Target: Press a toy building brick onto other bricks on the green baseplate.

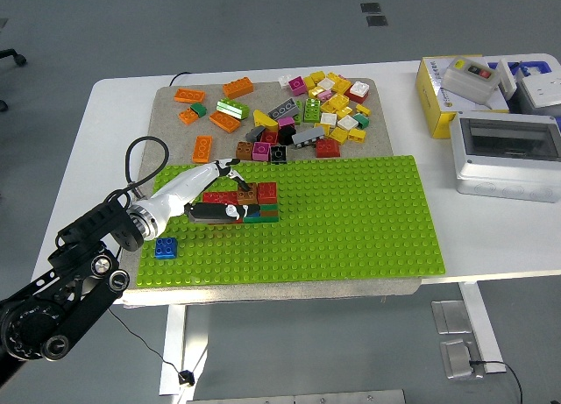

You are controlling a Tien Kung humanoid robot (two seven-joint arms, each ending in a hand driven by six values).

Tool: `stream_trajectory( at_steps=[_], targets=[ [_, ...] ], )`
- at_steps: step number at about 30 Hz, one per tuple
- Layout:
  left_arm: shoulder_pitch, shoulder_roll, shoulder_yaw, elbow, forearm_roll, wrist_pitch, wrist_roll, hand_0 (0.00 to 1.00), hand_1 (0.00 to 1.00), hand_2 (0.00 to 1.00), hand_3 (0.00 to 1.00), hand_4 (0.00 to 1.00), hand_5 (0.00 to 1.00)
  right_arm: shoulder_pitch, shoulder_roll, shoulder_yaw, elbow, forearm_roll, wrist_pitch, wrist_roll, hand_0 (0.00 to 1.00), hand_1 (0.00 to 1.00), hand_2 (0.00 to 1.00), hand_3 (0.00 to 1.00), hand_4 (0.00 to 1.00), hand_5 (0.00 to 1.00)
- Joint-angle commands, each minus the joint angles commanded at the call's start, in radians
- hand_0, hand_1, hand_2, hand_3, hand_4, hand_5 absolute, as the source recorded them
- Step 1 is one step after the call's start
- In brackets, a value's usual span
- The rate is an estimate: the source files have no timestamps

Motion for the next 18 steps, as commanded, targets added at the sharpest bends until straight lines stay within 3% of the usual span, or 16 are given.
stream_trajectory(
  at_steps=[18],
  targets=[
    [-0.004, -0.007, 0.01, 0.029, -0.002, -0.002, -0.001, 0.998, 0.986, 0.965, 0.617, 0.868, 0.635, 0.002, 0.0, -0.006, 0.0, 0.008, 0.0, 0.003, 0.705, 0.635, 0.397, 0.737, 0.616, 0.998]
  ],
)
